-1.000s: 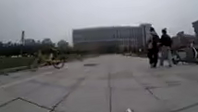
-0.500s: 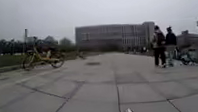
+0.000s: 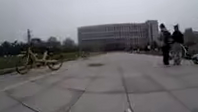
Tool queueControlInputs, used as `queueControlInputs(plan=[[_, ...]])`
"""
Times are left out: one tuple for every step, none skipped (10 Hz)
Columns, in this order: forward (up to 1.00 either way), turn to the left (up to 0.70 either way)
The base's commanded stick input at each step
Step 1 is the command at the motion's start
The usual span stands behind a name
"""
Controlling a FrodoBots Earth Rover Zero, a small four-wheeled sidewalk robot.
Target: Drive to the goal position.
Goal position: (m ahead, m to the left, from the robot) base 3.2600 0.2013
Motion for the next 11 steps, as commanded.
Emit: queueControlInputs(plan=[[1.0,0.04],[1.0,0.04],[1.0,0.04],[1.0,0.04],[1.0,0.04],[1.0,0.04],[1.0,0.04],[1.0,0.04],[1.0,0.04],[1.0,0.04],[1.0,0.04]])
